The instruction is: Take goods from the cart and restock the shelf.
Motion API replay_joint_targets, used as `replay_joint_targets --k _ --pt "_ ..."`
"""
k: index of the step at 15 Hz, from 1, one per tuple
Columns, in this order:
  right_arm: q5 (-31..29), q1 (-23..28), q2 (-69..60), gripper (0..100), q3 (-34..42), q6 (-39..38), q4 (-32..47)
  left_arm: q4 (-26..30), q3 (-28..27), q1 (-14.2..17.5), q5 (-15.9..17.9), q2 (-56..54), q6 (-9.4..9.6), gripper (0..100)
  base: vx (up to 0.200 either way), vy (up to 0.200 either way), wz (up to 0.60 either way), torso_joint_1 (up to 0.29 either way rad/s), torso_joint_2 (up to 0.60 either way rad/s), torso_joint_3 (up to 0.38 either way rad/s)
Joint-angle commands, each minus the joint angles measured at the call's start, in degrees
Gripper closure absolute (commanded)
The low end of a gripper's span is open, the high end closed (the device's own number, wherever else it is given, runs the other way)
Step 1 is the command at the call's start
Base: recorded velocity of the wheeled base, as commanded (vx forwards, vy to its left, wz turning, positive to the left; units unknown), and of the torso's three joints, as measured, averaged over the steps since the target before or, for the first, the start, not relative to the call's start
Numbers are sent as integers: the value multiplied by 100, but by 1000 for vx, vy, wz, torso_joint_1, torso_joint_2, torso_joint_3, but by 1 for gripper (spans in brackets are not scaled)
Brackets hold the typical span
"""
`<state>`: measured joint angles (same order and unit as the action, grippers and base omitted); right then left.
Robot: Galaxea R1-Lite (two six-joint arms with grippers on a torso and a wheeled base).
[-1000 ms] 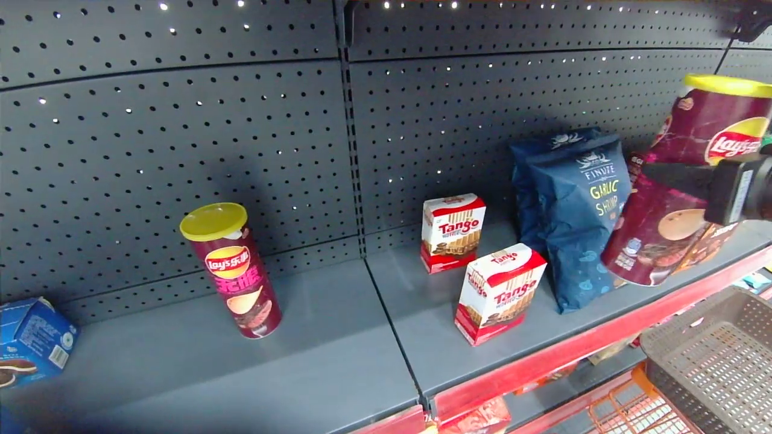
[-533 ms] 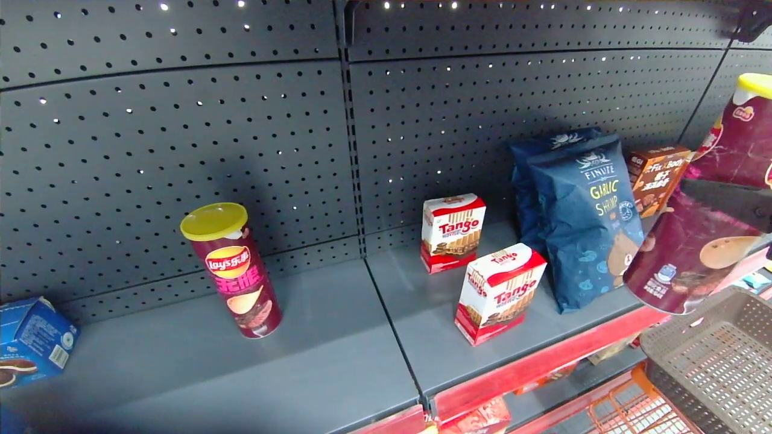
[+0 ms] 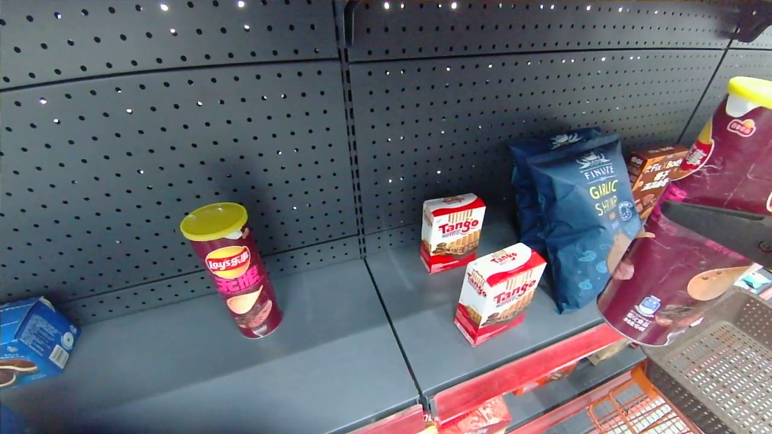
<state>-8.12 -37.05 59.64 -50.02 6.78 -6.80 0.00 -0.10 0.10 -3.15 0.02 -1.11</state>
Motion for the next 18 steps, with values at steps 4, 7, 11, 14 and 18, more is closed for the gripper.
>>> replay_joint_targets --k 4,7,11,14,18 --pt "-5 -171 39 100 -8 -45 -5 0 1 -1 -2 -2 -3 0 0 0 600 1 1 1" --pt "-5 -171 31 100 1 -54 12 0 1 -1 -2 -2 -3 0 0 0 200 1 1 1" --pt "38 -224 -5 100 -17 -36 214 0 1 -1 -2 -2 -3 0 0 0 0 0 0 0" --pt "47 -400 -49 100 370 8 144 0 1 -1 -2 -2 -3 0 0 0 0 0 0 0" --pt "627 -866 180 100 388 -467 -524 0 1 -1 -2 -2 5 0 0 0 0 0 0 0"
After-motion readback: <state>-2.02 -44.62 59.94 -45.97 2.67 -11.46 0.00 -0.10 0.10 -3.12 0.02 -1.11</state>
